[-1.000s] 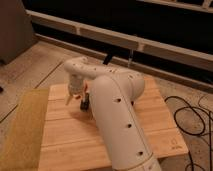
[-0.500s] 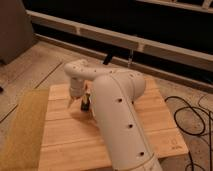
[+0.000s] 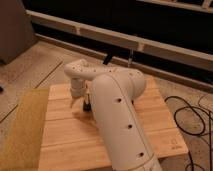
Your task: Push the eraser across the table
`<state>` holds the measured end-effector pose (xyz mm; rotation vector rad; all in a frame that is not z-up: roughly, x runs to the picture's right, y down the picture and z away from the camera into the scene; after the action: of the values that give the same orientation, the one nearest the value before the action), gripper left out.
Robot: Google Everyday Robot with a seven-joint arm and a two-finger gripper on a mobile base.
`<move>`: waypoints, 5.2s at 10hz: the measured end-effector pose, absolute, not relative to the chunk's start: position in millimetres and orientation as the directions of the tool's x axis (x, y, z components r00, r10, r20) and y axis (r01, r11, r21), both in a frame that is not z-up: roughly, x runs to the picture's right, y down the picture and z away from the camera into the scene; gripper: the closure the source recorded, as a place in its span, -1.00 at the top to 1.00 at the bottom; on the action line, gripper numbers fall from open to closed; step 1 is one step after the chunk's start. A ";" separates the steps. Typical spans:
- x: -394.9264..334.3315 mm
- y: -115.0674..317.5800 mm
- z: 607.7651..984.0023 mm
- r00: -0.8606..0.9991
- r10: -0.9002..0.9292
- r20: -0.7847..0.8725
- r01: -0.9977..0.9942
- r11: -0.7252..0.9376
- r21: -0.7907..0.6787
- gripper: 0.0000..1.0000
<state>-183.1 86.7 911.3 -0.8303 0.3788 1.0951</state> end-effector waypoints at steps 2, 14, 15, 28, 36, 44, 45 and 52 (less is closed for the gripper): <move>-226.0 78.4 910.2 0.485 0.656 -0.579 -0.852 0.205 -0.482 0.30; -173.7 71.6 890.5 0.377 0.708 -0.597 -0.917 0.193 -0.350 0.30; -170.9 87.4 897.5 0.353 0.699 -0.621 -0.921 0.145 -0.361 0.30; -131.9 95.3 931.4 0.303 0.645 -0.701 -0.947 0.125 -0.295 0.30; -164.1 76.0 956.0 0.344 0.642 -0.685 -0.928 0.120 -0.354 0.30; -248.8 59.5 958.5 0.487 0.631 -0.604 -0.850 0.186 -0.492 0.30; -257.8 56.1 957.7 0.509 0.624 -0.592 -0.838 0.205 -0.505 0.30; -339.1 49.8 955.5 0.685 0.532 -0.498 -0.711 0.336 -0.618 0.30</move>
<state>-339.1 49.8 955.5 -0.9193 0.2217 0.8190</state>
